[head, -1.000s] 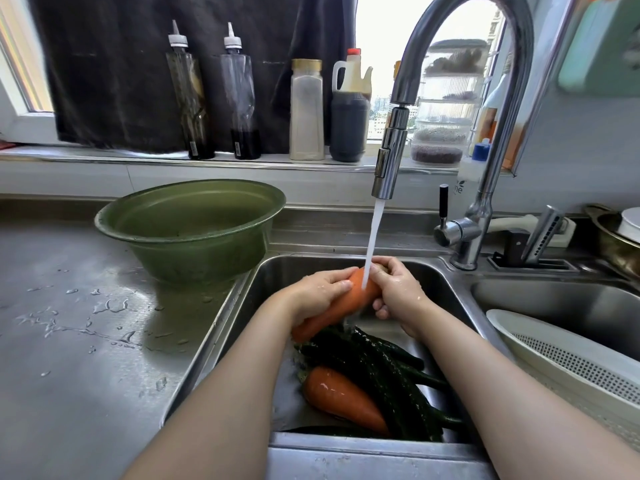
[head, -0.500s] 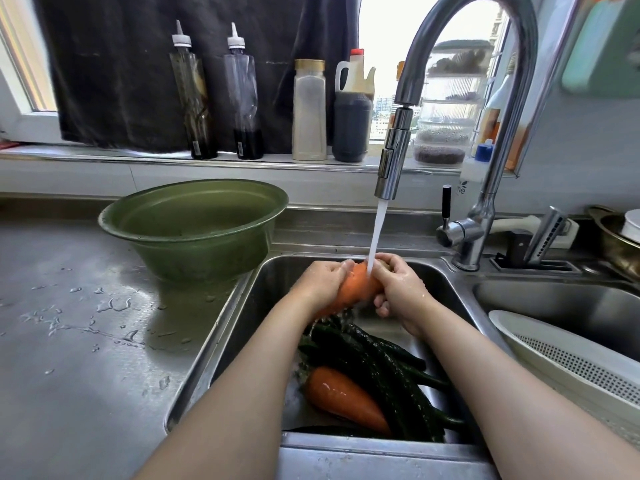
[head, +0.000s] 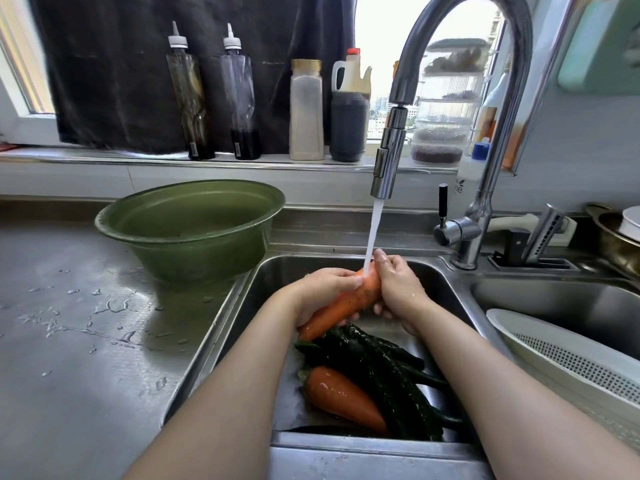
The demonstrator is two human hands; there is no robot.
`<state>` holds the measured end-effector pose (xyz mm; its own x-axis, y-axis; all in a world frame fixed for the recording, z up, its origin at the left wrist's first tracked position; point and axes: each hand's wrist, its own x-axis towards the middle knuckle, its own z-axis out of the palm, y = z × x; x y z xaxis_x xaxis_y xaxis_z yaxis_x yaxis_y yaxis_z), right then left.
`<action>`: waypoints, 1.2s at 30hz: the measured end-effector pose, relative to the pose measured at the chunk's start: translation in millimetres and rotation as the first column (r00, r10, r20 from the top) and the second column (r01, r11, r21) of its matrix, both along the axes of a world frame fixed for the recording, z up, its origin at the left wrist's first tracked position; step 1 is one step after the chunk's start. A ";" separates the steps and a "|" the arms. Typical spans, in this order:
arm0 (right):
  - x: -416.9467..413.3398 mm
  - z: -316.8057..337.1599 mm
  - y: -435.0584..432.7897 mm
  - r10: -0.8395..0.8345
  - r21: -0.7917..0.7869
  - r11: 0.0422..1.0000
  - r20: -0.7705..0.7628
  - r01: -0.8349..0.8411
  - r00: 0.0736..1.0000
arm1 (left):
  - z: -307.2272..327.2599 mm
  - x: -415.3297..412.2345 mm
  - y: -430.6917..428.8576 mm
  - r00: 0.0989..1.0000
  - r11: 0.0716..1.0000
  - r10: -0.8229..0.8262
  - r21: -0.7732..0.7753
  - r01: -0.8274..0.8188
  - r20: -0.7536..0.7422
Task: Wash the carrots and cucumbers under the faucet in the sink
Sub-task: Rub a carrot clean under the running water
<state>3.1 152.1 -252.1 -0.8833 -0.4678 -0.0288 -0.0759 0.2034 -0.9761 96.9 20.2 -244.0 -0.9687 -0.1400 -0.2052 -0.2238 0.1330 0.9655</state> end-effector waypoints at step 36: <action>25.4 11.8 -7.8 0.057 -0.029 0.998 0.055 -0.055 0.997 | -10.6 2.0 -5.9 0.979 0.957 0.199 -0.225 -0.185 0.042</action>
<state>28.5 144.3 -240.3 -0.8531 -0.5178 -0.0637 -0.0317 0.1733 -0.9844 98.9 14.4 -254.6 -0.9051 -0.3703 -0.2089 -0.3256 0.2876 0.9007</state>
